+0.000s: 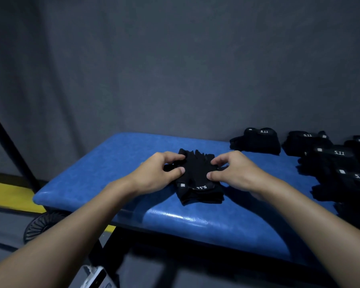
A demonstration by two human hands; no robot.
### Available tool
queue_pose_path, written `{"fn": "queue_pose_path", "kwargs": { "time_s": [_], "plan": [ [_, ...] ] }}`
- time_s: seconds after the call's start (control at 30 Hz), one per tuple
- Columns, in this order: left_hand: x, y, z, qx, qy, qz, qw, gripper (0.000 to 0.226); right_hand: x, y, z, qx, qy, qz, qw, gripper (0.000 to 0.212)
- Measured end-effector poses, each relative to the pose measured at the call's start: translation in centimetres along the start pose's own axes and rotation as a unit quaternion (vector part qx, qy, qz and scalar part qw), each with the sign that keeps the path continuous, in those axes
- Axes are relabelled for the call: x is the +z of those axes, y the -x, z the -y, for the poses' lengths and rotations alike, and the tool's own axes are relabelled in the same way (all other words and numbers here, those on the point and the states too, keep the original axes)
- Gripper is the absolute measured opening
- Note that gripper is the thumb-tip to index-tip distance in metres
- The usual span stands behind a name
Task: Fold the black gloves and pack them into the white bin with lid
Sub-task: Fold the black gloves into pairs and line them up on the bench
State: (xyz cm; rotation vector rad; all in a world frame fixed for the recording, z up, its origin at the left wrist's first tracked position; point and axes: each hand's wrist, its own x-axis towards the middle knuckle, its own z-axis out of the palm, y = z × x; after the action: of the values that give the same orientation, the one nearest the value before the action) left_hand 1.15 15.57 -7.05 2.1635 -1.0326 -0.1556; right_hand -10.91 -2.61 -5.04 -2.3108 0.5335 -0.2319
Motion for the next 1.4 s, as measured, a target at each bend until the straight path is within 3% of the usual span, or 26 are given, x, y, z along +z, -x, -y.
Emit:
{"fn": "queue_pose_path", "kwargs": {
  "time_s": [0.23, 0.37, 0.5, 0.6, 0.73, 0.83, 0.97, 1.07, 1.23, 1.4],
  "plan": [
    [0.1, -0.1, 0.1, 0.022, 0.026, -0.009, 0.999, 0.039, -0.1, 0.0, 0.4, -0.006, 0.121, -0.014, 0.993, 0.045],
    [-0.5, -0.4, 0.4, -0.03, 0.043, -0.039, 0.998, 0.032, 0.0, -0.1, -0.2, 0.014, 0.144, 0.005, 0.99, 0.048],
    [-1.6, -0.2, 0.8, -0.082, -0.03, -0.02, 0.996, 0.025, -0.1, 0.6, 0.1, -0.068, 0.157, -0.026, 0.985, 0.046],
    [-1.9, 0.1, 1.0, -0.094, -0.047, 0.014, 0.994, 0.02, 0.0, 1.1, 0.4, -0.117, 0.174, 0.042, 0.977, 0.054],
    [-1.7, 0.1, 1.7, -0.096, -0.044, 0.012, 0.994, 0.016, 0.2, 1.0, -0.3, -0.103, 0.201, 0.108, 0.968, 0.061],
    [-1.5, 0.3, 1.7, -0.068, -0.031, -0.016, 0.997, 0.026, 0.2, 0.9, -0.4, -0.106, 0.202, 0.11, 0.967, 0.061],
    [-1.6, 0.7, 0.4, 0.055, -0.03, -0.065, 0.996, 0.013, 0.3, 0.7, -0.5, -0.112, 0.21, 0.111, 0.965, 0.061],
    [-1.7, 1.4, -1.0, 0.131, -0.049, -0.039, 0.989, 0.012, 0.3, 0.7, -0.6, -0.117, 0.215, 0.105, 0.964, 0.061],
    [-1.3, 2.3, -1.1, 0.137, -0.119, 0.066, 0.981, 0.05, 0.1, 0.5, -0.9, -0.141, 0.189, 0.106, 0.966, 0.052],
    [-1.4, 2.5, -0.8, 0.109, -0.134, 0.079, 0.982, 0.051, -1.8, 0.9, -0.6, -0.198, 0.12, 0.143, 0.962, 0.036]
  ]
}}
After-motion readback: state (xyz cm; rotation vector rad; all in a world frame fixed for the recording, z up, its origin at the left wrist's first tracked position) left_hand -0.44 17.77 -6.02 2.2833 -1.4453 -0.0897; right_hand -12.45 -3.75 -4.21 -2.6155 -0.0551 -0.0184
